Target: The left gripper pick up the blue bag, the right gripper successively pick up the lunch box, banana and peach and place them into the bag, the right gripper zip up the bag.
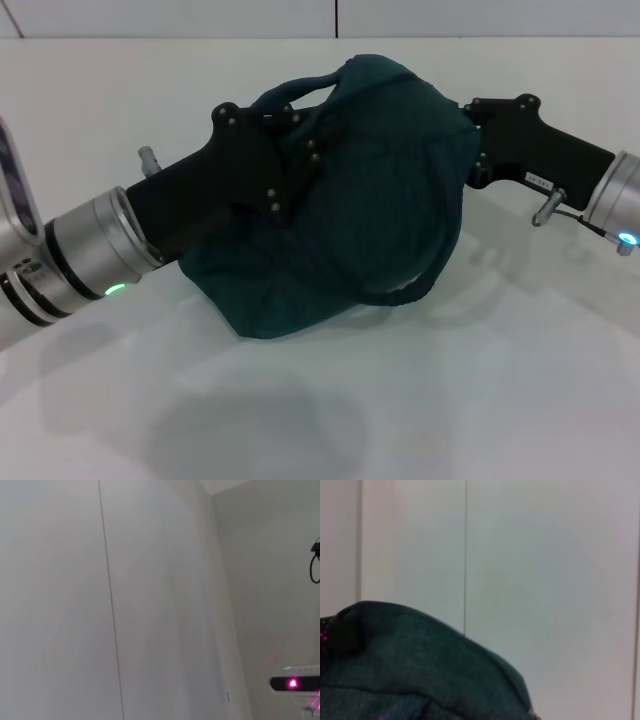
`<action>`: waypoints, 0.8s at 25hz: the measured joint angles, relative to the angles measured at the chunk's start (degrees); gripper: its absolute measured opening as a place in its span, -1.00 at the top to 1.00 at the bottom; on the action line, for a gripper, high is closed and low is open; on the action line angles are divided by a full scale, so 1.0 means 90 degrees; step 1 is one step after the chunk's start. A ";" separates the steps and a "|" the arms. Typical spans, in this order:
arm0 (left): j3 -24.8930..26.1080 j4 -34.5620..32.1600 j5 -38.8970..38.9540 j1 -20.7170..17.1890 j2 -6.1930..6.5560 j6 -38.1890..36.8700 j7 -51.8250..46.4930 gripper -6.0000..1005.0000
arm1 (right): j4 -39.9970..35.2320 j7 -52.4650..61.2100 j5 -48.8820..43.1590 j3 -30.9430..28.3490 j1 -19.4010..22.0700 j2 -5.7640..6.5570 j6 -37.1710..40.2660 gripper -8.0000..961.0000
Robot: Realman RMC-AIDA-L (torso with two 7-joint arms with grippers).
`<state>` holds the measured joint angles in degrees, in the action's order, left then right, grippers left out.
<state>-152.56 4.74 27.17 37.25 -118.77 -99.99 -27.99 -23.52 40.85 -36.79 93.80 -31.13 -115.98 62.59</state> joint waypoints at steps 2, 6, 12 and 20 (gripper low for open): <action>0.0005 0.0000 0.0016 -0.0003 -0.0004 0.0000 0.0000 0.72 | -0.0003 0.0000 0.0031 -0.0041 0.0032 -0.0001 0.0002 0.56; 0.0008 0.0010 0.0163 -0.0022 -0.0029 -0.0002 -0.0008 0.71 | 0.0116 0.0059 0.0054 -0.0102 0.0066 0.0014 -0.0030 0.83; 0.0008 0.0019 0.0253 -0.0003 -0.0036 -0.0001 -0.0159 0.70 | 0.0407 0.0087 0.0058 -0.0207 0.0120 0.0023 -0.0128 0.91; 0.0009 -0.0026 0.0550 -0.0012 -0.0084 0.0077 -0.0319 0.68 | 0.0408 0.0338 0.0039 -0.0208 0.0209 0.0037 -0.0114 0.89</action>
<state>-152.48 4.51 32.13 37.14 -119.52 -99.30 -30.86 -19.85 43.89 -36.43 91.93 -29.25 -115.65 61.56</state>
